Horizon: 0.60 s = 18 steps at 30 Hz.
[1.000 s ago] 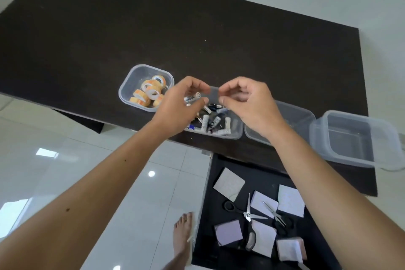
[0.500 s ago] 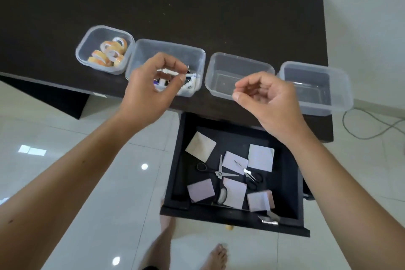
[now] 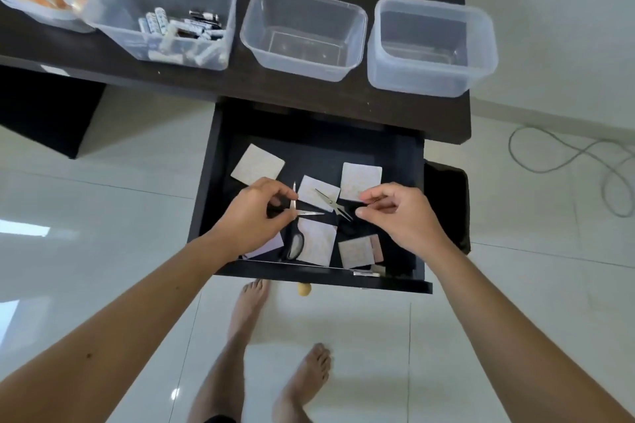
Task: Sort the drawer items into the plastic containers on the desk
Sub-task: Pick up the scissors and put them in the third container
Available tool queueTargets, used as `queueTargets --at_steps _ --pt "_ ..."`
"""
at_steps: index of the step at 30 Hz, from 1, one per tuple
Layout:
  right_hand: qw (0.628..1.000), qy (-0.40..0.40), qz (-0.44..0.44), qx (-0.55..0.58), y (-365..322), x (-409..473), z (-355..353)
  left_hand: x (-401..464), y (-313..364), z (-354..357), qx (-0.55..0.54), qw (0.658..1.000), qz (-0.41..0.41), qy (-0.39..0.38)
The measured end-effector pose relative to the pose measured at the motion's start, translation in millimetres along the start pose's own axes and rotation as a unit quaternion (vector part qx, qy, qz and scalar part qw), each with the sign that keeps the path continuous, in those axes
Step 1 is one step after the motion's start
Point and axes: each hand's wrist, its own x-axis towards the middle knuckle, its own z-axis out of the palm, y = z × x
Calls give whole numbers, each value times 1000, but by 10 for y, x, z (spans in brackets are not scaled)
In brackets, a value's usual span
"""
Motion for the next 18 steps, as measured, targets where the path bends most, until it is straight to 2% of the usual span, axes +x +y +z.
queueTargets --at_steps 5,10,18 --pt "999 30 -25 -3 215 78 312 98 -69 232 96 994 -45 -24" --pt "996 39 -31 -71 414 193 488 157 -103 340 211 974 -63 -46" --pt "991 45 -44 -118 460 260 511 185 -183 288 177 983 -39 -21"
